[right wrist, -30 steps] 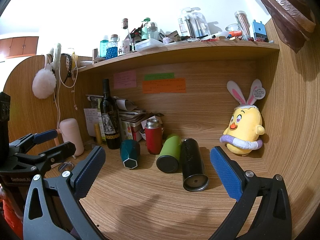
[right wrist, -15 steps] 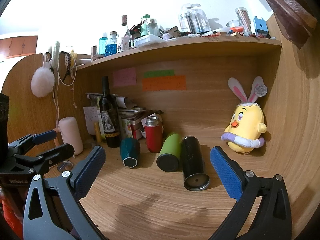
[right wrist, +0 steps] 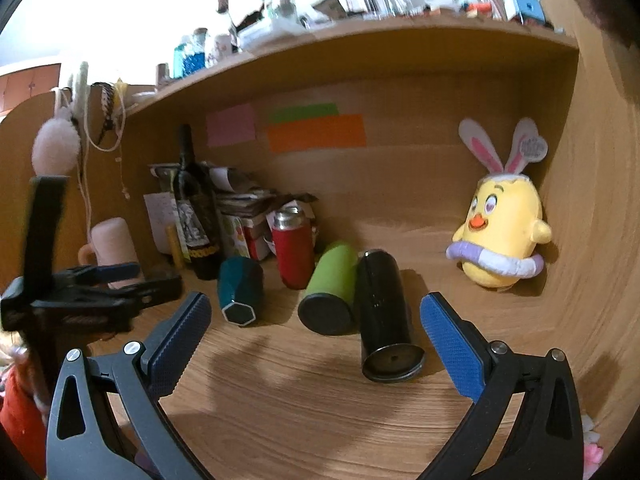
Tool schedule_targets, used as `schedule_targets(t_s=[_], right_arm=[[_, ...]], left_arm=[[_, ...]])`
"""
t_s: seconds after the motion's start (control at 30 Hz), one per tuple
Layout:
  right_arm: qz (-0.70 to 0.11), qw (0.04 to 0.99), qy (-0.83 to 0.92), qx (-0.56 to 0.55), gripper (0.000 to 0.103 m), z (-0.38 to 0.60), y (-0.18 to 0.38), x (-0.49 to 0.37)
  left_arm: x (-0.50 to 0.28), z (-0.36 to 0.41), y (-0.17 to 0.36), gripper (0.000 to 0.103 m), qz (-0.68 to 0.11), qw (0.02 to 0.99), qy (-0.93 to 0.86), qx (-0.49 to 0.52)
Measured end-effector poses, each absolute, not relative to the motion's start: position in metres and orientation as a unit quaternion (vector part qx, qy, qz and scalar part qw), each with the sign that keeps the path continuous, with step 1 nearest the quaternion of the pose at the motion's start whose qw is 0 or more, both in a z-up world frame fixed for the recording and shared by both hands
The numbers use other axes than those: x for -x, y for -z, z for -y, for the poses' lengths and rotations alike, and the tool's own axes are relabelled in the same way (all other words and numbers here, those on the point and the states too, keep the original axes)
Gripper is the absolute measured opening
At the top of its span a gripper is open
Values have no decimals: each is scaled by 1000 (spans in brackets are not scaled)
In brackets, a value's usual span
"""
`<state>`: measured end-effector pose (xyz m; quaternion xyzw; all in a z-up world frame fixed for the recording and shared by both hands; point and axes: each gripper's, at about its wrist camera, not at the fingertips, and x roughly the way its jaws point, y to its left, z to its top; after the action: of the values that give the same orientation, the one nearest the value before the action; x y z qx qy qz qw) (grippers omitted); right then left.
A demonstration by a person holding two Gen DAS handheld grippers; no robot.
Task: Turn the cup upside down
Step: 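Move the left gripper to the teal cup and close on its side, then lift the teal cup with the left gripper and carry it toward the right gripper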
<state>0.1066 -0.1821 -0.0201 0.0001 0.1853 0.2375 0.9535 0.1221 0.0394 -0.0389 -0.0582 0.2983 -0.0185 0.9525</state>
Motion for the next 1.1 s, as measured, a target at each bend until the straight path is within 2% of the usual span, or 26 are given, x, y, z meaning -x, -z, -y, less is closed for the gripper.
schedule_targets(t_s=[0.4, 0.5, 0.63, 0.7, 0.8, 1.1], right_arm=[[-229, 946, -230, -15, 103, 188, 44, -142], [-239, 943, -231, -18, 103, 188, 48, -148], [-249, 940, -232, -19, 103, 187, 53, -154], [-252, 939, -233, -19, 103, 186, 54, -155], [-255, 938, -233, -19, 103, 185, 55, -157], [-260, 936, -238, -14, 103, 181, 57, -151]], left_arm=[[-242, -74, 95, 102, -441, 888, 4, 130], [-257, -73, 103, 88, -453, 882, 4, 127], [-259, -67, 110, 79, -460, 879, 7, 125], [-256, -65, 113, 71, -464, 877, 13, 126], [-254, -66, 116, 67, -467, 875, 18, 125], [-223, -52, 114, 67, -471, 874, 32, 113]])
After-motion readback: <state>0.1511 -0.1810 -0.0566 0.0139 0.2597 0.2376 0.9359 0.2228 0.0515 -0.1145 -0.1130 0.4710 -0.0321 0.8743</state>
